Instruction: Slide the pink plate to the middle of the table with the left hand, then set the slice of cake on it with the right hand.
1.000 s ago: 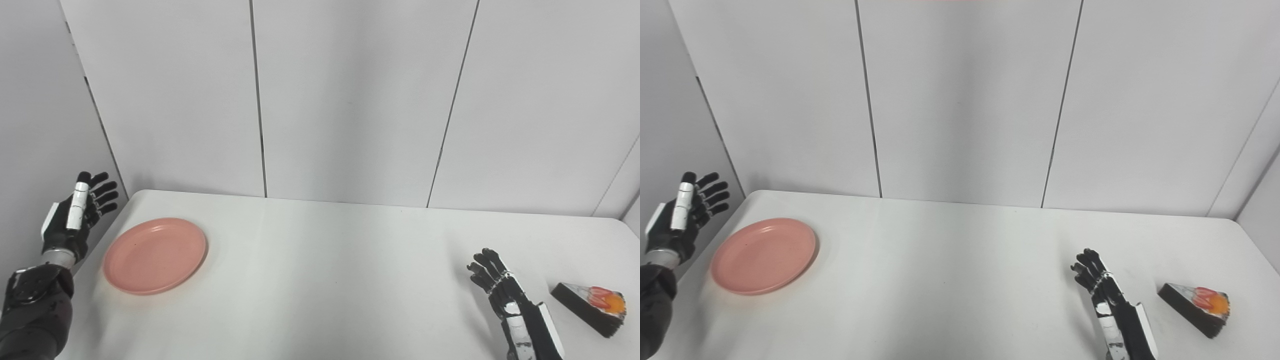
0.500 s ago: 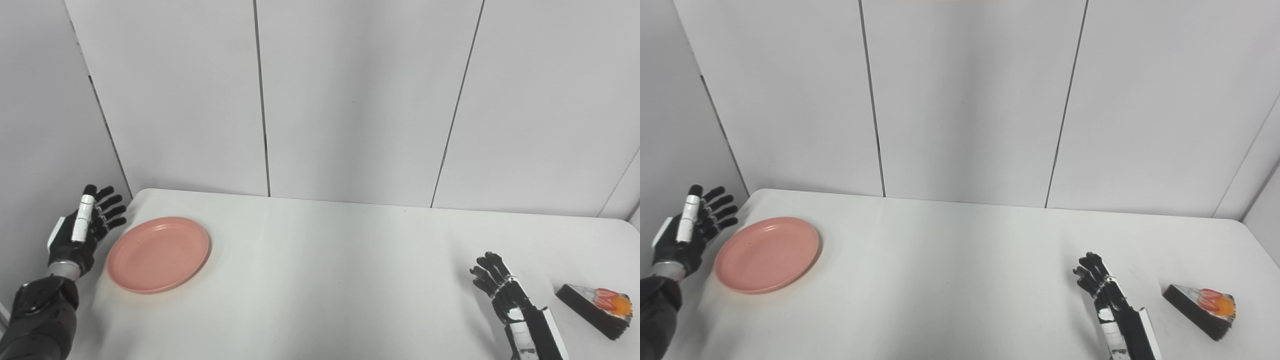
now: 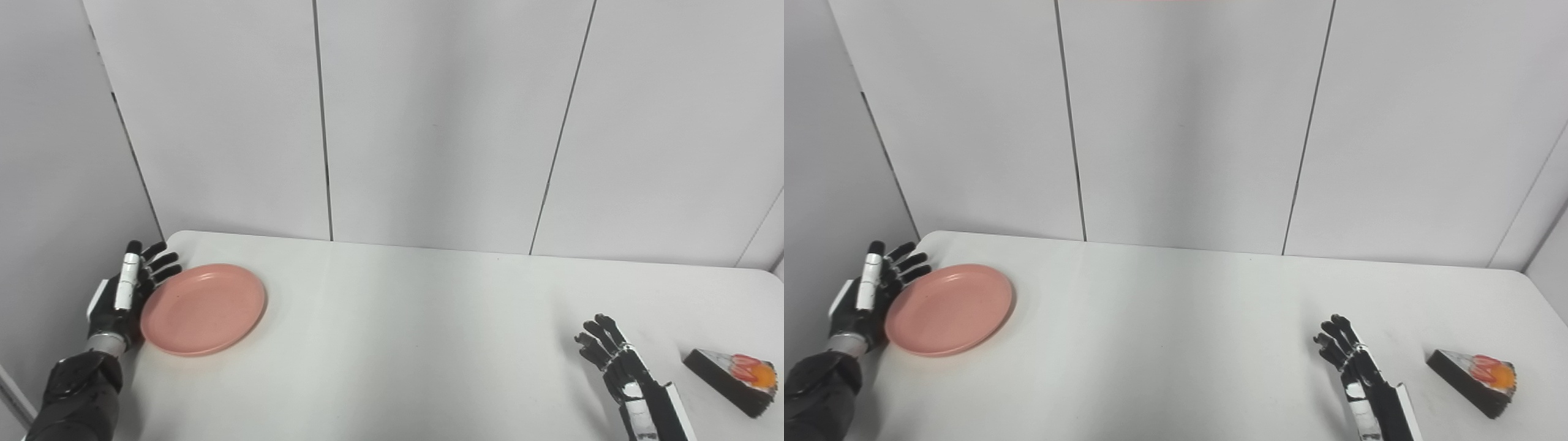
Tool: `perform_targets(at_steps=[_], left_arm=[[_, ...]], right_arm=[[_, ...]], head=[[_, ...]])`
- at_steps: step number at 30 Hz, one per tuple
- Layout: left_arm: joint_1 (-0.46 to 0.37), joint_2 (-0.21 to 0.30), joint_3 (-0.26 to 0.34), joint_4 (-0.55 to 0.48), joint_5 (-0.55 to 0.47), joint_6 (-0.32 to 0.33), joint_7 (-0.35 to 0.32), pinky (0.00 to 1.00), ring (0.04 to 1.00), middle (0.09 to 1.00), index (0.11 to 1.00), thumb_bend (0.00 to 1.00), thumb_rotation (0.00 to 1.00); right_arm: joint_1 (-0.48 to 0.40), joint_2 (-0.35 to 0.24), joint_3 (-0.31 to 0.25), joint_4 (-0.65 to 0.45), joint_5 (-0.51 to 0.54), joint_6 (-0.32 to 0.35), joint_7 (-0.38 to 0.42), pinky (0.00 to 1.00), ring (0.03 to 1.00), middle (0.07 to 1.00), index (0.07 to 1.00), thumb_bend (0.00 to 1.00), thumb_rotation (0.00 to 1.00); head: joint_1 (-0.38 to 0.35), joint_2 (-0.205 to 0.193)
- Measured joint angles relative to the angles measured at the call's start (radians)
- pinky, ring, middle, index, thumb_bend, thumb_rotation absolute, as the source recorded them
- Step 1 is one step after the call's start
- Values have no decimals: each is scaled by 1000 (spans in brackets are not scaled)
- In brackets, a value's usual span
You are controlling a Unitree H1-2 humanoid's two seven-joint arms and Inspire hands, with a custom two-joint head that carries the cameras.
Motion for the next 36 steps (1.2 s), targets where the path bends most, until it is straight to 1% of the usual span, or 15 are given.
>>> perform_targets(at_steps=[5,6,10,12,14,17,20,22,23,26,28,29,30,32,36], left_arm=[[6,-26,-15,-33,2,0,-14,757,791,785,781,919,928],[6,-30,-18,-40,2,0,-16,751,786,785,765,917,919],[12,-57,-27,-71,1,0,-52,746,783,781,746,919,922],[17,-74,-40,-92,2,0,-61,784,794,788,751,921,934],[18,-92,-49,-104,3,0,-63,798,804,795,759,909,932],[17,-106,-55,-113,1,0,-75,792,817,809,767,910,914],[15,-116,-62,-115,-10,0,-90,824,843,836,792,871,949],[13,-129,-67,-118,-12,0,-96,786,831,831,793,887,940],[10,-136,-70,-119,-12,0,-96,791,834,831,791,881,941],[12,-167,-88,-144,-12,1,-102,812,841,830,788,887,932],[15,-188,-106,-170,-11,3,-112,807,831,814,766,939,905],[16,-202,-114,-185,-12,6,-115,797,830,812,763,943,901],[20,-216,-120,-204,-12,12,-115,777,828,811,762,939,897],[28,-241,-134,-241,-10,32,-115,782,822,809,763,927,901],[40,-269,-178,-284,7,39,-116,828,848,830,783,880,917]], right_arm=[[1,0,1,-1,-2,2,0,888,866,895,913,906,950],[1,0,2,-1,-2,4,0,887,865,895,911,907,949],[1,0,2,-2,-7,9,-2,882,860,895,908,918,949],[1,0,3,-3,-10,10,-2,885,862,897,908,921,952],[2,1,4,-8,-13,14,-4,885,862,897,908,924,951],[9,7,8,-20,-19,25,-12,886,862,898,908,924,953],[16,13,11,-28,-27,42,-16,886,863,901,909,919,953],[20,13,11,-32,-31,47,-16,886,865,903,911,912,954],[22,13,11,-35,-32,50,-16,886,864,902,911,912,953],[30,16,14,-49,-36,71,-18,887,864,904,915,913,955],[31,18,17,-51,-39,76,-18,889,864,904,918,911,954],[31,18,18,-52,-39,80,-18,888,863,903,918,912,954],[31,19,18,-52,-39,84,-18,888,861,902,917,914,952],[31,23,19,-54,-39,87,-19,888,859,901,916,910,951],[31,26,20,-56,-40,87,-19,885,857,899,915,898,955]], head=[[-2,2],[-5,2],[-9,3],[-11,5],[-15,6],[-18,9],[-28,11],[-31,12],[-34,14],[-34,14],[-37,14],[-38,17],[-38,17],[-38,17],[-52,28]])
